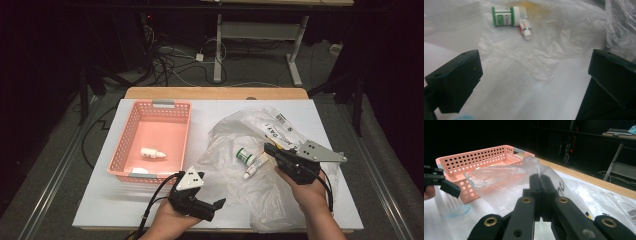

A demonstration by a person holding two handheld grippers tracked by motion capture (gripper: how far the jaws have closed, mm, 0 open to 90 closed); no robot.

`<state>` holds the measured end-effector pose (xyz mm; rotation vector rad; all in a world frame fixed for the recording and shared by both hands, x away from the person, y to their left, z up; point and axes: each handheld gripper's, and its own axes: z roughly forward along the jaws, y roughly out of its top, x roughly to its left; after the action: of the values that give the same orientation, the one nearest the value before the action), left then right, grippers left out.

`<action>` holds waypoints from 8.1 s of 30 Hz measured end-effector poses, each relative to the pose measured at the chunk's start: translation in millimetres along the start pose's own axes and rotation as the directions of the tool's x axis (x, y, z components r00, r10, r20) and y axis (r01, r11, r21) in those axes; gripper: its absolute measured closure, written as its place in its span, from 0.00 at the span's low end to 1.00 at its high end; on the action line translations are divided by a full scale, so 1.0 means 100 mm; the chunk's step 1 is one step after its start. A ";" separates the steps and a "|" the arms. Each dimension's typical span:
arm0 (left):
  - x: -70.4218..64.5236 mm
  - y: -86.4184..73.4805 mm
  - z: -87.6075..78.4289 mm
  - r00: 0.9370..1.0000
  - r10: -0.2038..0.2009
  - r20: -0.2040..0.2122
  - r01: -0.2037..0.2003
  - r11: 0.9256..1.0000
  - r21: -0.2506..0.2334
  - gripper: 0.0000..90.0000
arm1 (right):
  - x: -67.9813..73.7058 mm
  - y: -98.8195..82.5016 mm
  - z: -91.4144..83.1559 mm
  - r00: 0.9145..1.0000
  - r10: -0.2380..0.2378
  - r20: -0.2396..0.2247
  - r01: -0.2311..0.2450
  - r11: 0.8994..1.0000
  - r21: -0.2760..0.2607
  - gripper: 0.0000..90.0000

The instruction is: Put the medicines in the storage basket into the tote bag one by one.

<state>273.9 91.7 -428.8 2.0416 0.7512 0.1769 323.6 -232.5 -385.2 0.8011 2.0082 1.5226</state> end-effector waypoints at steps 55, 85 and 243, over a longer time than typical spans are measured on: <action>1.93 0.25 -0.55 0.872 -0.298 -0.388 0.406 0.883 0.236 0.02 | -0.01 0.01 -0.02 1.000 0.001 0.002 -0.001 1.000 -0.011 1.00; 2.20 0.23 0.02 0.802 -0.327 -0.500 0.583 0.609 0.538 0.03 | -0.02 0.01 -0.05 1.000 0.005 0.009 -0.004 1.000 -0.011 1.00; -0.20 0.72 1.69 0.994 0.091 0.056 -0.095 0.993 0.077 0.06 | -0.12 0.02 -0.13 0.999 0.032 0.032 -0.031 0.999 -0.037 1.00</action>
<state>357.8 -69.7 -463.0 2.1500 0.6398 0.1480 323.4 -250.0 -379.4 0.8417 1.9479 1.5494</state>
